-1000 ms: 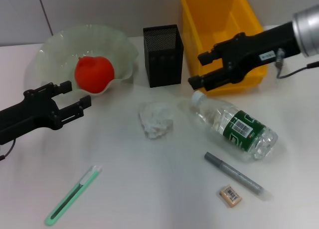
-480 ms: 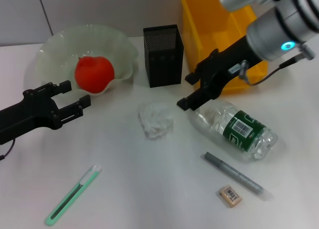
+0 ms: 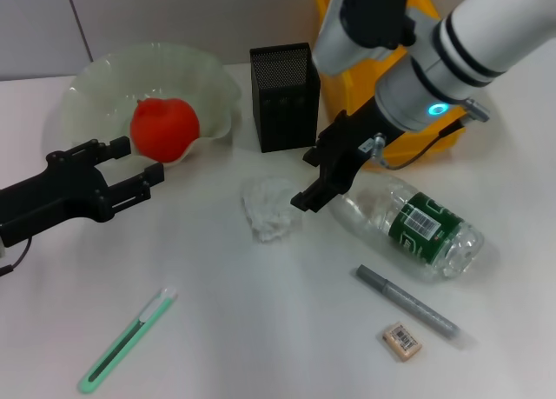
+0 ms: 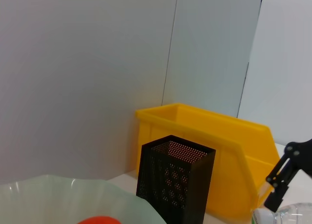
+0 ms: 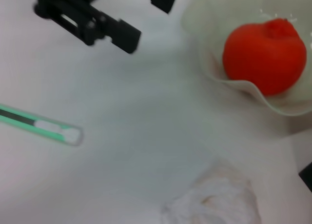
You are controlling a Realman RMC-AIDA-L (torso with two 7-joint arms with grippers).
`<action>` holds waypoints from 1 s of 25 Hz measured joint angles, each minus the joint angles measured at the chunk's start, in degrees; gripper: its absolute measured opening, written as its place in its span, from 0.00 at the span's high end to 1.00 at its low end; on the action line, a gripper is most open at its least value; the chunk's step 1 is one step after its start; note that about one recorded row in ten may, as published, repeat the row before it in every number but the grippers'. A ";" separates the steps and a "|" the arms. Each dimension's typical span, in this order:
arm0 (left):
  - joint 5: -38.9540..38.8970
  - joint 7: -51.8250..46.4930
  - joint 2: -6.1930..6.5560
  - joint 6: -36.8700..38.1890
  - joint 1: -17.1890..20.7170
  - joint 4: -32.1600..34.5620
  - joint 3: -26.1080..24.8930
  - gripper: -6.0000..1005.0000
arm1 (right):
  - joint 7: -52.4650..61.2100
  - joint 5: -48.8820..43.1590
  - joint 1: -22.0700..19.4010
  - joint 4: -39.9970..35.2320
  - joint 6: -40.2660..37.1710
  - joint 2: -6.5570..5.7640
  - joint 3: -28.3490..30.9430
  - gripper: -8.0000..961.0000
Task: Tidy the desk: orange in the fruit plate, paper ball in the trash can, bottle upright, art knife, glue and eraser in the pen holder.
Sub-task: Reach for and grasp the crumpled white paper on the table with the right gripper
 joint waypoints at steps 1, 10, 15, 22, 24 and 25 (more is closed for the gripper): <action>0.03 0.00 0.00 0.00 -0.10 -0.02 0.02 0.30 | -0.06 -0.32 0.49 1.10 0.82 0.00 -0.16 0.23; 0.35 -0.17 0.00 -0.46 -0.35 -0.05 0.01 0.30 | -0.62 -0.97 2.32 5.31 5.93 0.00 -2.97 0.24; 0.38 -0.24 0.00 -1.32 -0.64 -0.05 0.09 0.30 | -1.90 -0.83 4.30 8.65 6.83 0.07 -3.06 0.25; 0.38 -0.21 0.00 -1.70 -0.89 -0.05 0.22 0.30 | -4.57 -0.33 7.28 14.30 8.87 0.42 -3.08 0.26; 0.38 -0.16 0.00 -1.85 -0.96 -0.07 0.22 0.30 | -5.13 -0.24 7.86 15.44 9.93 0.43 -3.10 0.26; 0.38 -0.16 0.00 -1.85 -0.96 -0.07 0.22 0.30 | -5.13 -0.24 7.86 15.44 9.93 0.43 -3.10 0.26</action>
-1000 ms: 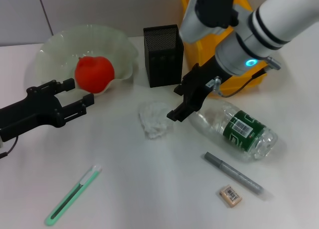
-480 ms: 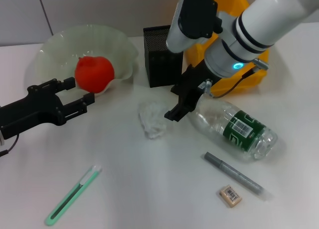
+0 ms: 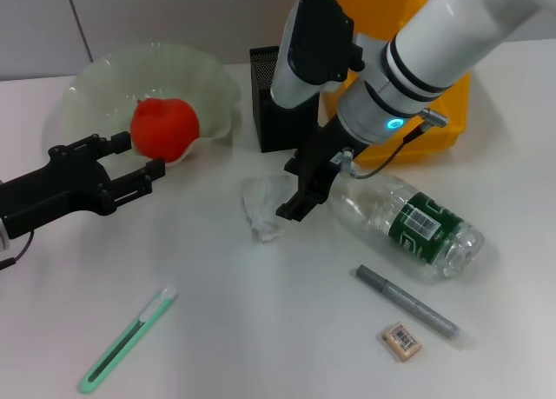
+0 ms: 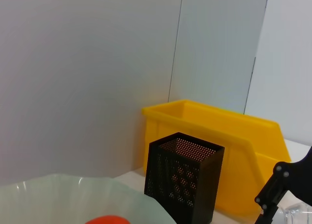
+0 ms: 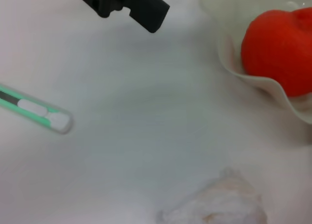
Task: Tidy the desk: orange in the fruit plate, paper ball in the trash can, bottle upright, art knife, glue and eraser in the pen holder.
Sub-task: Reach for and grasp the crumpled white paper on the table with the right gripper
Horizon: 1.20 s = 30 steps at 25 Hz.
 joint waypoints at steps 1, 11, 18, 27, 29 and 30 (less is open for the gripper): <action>0.00 0.17 0.00 -0.22 -0.27 -0.50 -0.02 0.30 | -0.38 0.15 0.26 0.86 0.98 0.01 -0.01 0.26; 0.00 0.18 0.00 -0.27 -0.42 -0.77 -0.04 0.30 | -2.86 2.26 1.10 4.19 3.05 0.14 -0.04 0.27; 0.00 0.24 0.00 -0.32 -0.41 -0.77 -0.04 0.31 | -3.76 3.46 1.19 5.37 3.80 0.28 -0.04 0.28; 0.00 0.30 0.00 -0.35 -0.41 -0.77 -0.22 0.31 | -2.92 3.53 0.64 5.14 3.25 0.27 -0.13 0.39; 0.00 0.33 0.00 -0.35 -0.41 -0.77 -0.27 0.31 | -2.79 3.53 0.49 5.06 3.18 0.25 -0.07 0.46; 0.00 0.34 0.00 -0.35 -0.41 -0.77 -0.30 0.31 | -2.79 3.53 0.49 5.06 3.18 0.25 -0.07 0.49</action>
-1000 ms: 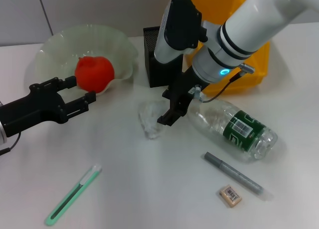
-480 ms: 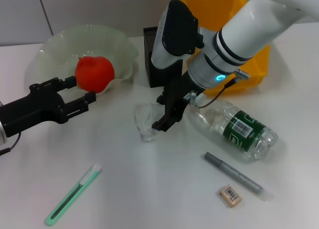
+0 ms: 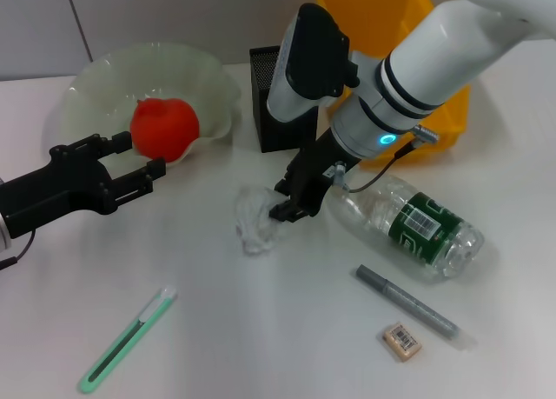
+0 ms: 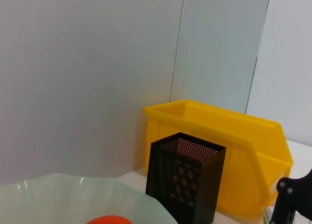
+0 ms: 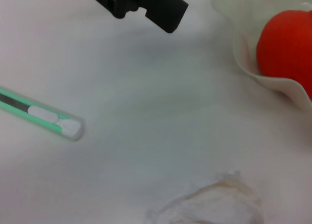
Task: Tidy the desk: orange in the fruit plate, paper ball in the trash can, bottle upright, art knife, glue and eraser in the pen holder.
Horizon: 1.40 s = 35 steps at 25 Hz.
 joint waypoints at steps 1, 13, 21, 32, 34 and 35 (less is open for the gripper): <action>0.00 0.00 0.00 0.00 0.00 0.00 0.00 0.31 | 0.47 0.00 -0.69 -1.32 -0.22 -0.08 0.29 0.52; -0.01 -0.03 0.00 0.01 0.00 0.01 -0.17 0.31 | 4.64 0.15 -8.07 -19.01 -6.79 -0.33 0.43 0.72; -0.14 -0.08 0.00 0.01 0.23 0.01 -0.17 0.31 | 10.06 0.90 -16.94 -40.64 -9.51 -0.22 0.62 0.72; -0.28 -0.27 0.08 0.01 0.13 0.21 -0.17 0.31 | 18.20 -1.14 -28.29 -65.07 -10.14 -0.32 3.73 0.72; -0.34 -0.34 0.09 0.00 0.21 0.27 -0.17 0.31 | 19.66 -2.90 -29.10 -66.42 -10.70 -0.30 4.89 0.72; -0.36 -0.34 0.09 0.01 0.22 0.27 -0.17 0.31 | 20.40 -3.79 -29.30 -66.65 -11.10 -0.30 5.53 0.72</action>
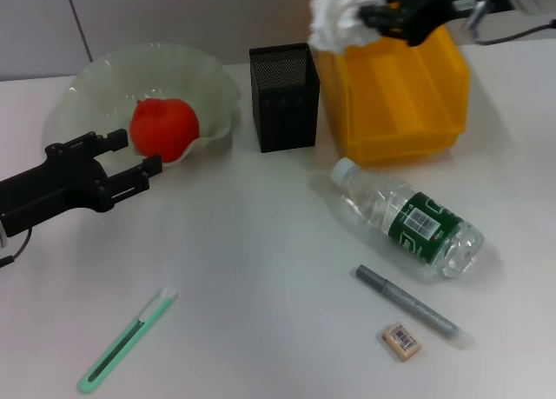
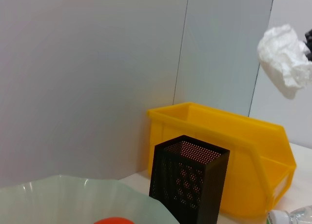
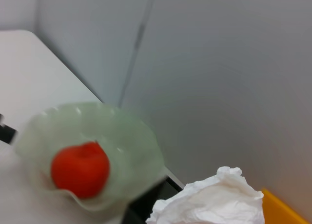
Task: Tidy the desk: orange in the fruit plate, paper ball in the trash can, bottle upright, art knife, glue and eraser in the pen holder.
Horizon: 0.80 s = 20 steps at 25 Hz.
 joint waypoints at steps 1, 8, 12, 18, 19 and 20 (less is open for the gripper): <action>0.00 0.00 0.00 0.00 0.00 0.00 0.00 0.31 | 0.64 -0.80 -0.08 0.05 -0.44 0.00 0.64 0.72; -0.07 0.03 0.00 0.00 -0.08 -0.05 0.00 0.31 | 1.98 -5.61 -0.81 3.80 -0.12 -0.10 4.74 0.72; -0.05 0.00 0.00 0.00 -0.17 -0.10 0.00 0.31 | 1.81 -5.82 -0.32 6.43 1.43 -0.29 6.75 0.72; 0.13 -0.27 0.00 0.00 -0.22 -0.07 0.00 0.31 | -0.34 -6.43 0.64 12.50 7.14 -0.42 7.45 0.72; 0.14 -0.30 0.00 -0.01 -0.22 -0.06 0.00 0.31 | -0.34 -6.43 0.64 12.50 7.14 -0.42 7.45 0.72; 0.15 -0.30 -0.01 0.00 -0.22 -0.06 0.00 0.31 | -0.58 -6.44 1.17 13.78 7.58 -0.44 7.45 0.72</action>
